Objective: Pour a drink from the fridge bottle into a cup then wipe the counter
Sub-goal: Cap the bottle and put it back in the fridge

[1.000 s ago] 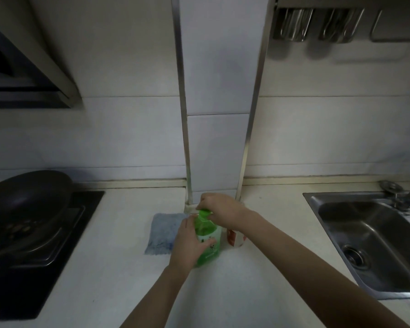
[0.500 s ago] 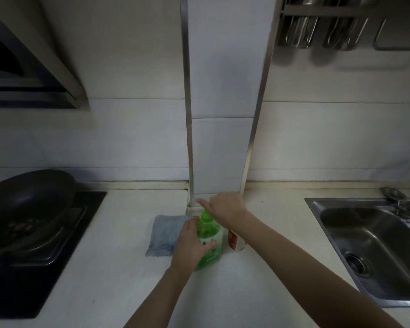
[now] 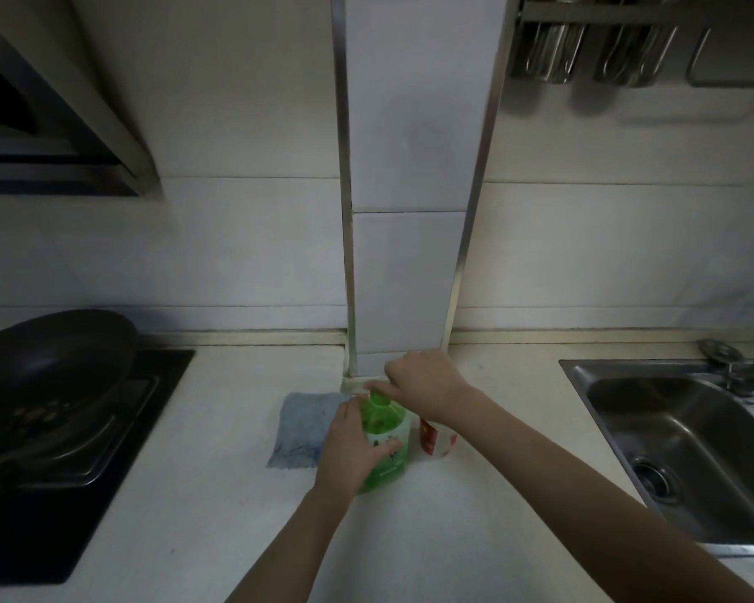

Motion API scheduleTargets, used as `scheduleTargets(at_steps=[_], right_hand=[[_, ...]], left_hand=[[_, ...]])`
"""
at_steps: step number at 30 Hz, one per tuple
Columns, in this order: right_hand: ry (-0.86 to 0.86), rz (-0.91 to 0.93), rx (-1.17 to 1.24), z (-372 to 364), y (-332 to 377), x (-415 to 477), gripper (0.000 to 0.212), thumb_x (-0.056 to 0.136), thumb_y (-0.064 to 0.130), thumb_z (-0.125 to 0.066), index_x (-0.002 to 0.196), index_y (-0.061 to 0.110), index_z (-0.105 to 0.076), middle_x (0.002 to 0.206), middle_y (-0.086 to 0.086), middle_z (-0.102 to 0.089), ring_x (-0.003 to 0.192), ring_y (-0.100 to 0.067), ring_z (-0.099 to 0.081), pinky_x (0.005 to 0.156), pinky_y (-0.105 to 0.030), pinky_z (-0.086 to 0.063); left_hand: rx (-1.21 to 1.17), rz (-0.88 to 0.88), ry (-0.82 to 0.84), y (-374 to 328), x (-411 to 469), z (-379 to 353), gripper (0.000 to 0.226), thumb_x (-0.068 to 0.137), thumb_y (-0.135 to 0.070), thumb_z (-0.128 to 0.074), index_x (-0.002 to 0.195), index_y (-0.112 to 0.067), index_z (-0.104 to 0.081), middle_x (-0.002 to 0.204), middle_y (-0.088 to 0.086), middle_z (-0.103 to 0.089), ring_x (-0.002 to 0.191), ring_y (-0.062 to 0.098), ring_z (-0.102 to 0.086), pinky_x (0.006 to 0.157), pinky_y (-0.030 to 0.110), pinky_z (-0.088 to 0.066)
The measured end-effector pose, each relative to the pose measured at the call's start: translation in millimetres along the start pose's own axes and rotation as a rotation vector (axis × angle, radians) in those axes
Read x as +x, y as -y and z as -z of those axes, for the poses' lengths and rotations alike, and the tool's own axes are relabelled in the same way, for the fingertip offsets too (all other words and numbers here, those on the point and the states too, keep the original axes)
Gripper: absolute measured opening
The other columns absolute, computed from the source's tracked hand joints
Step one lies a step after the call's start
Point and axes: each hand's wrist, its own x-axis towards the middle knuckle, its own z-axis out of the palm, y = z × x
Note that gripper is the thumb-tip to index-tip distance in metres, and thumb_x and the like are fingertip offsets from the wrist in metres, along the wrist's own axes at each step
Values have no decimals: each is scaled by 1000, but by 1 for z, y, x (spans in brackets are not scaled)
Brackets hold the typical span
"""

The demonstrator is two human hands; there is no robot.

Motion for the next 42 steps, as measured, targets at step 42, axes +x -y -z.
scheduleTargets(at_steps=[42], right_hand=[[-105, 368, -222, -32, -3, 2, 40, 101, 45, -28, 101, 13, -52, 86, -6, -56, 67, -19, -43, 53, -34, -36]], left_hand=[[77, -64, -55, 2, -5, -10, 65, 66, -52, -82, 115, -37, -44, 108, -17, -51, 99, 0, -51, 74, 7, -35]])
